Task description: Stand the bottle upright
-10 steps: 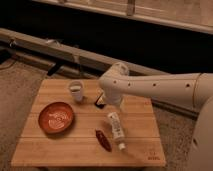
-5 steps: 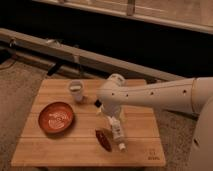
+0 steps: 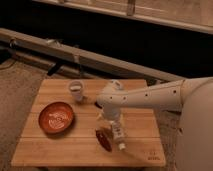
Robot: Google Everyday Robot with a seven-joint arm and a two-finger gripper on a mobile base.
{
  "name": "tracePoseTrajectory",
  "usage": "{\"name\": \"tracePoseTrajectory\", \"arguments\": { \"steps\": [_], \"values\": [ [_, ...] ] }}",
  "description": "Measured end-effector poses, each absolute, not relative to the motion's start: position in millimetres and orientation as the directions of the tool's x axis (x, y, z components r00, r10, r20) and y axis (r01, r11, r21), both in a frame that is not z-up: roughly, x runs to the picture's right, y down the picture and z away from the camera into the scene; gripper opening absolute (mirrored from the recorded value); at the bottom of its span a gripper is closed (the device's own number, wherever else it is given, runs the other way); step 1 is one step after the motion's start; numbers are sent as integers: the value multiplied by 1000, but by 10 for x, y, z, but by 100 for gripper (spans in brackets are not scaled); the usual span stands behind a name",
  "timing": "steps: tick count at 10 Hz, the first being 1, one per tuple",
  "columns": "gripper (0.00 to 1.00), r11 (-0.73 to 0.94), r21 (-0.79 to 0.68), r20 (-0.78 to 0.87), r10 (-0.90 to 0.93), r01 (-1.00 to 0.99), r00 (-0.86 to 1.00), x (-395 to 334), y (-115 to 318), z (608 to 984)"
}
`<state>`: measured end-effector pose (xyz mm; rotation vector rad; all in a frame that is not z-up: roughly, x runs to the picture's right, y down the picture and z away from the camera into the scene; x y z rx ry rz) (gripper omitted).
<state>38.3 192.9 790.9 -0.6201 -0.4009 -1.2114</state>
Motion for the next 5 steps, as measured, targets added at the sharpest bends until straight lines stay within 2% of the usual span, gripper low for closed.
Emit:
{"name": "tracePoseTrajectory", "arguments": {
  "steps": [5],
  "values": [
    [80,210,-242,598,-737,947,316,563,1903,8027]
  ]
}}
